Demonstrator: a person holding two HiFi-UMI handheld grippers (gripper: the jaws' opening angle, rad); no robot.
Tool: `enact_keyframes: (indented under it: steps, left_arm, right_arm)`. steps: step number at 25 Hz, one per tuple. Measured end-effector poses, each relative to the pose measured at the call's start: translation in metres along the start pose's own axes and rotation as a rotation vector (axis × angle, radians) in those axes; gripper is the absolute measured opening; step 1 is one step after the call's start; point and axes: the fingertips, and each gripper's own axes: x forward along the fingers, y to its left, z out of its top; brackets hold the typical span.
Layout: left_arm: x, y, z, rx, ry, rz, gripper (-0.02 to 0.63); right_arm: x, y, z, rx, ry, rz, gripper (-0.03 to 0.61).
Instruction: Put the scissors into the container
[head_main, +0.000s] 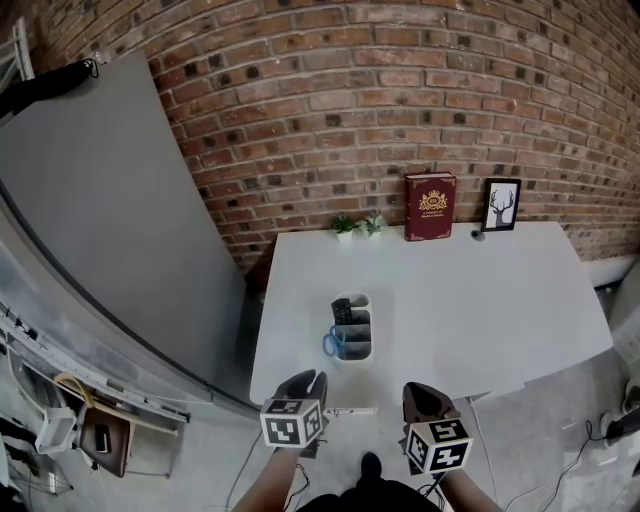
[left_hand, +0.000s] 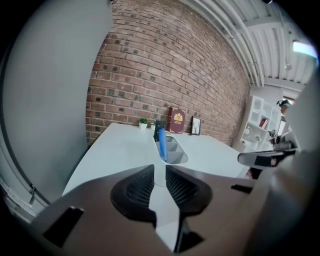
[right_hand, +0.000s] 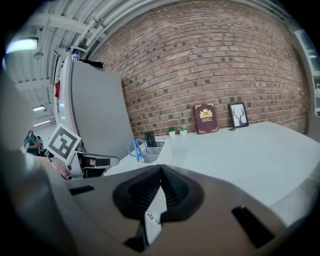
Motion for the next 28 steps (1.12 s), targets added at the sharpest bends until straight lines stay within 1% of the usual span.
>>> enact_keyframes:
  steps: [7,13,22,28]
  left_arm:
    - [-0.02,-0.001,0.002,0.021,-0.027,0.004,0.051]
    - [-0.031,0.004,0.001,0.02,-0.038,0.016,0.031]
    - [-0.046,0.002,0.006,0.005,-0.068,0.009,0.026]
    - [-0.047,-0.003,0.001,0.004,-0.06,-0.007,0.026]
  right_arm:
    - [0.0,0.003,0.0,-0.012,0.005,0.002,0.0]
    - [0.003,0.008,-0.001,-0.024,0.011,0.011,0.0]
    - [-0.001,0.016,0.004,-0.031,-0.004,0.032,0.0]
    - [-0.004,0.016,0.002,-0.031,-0.005,0.032,0.0]
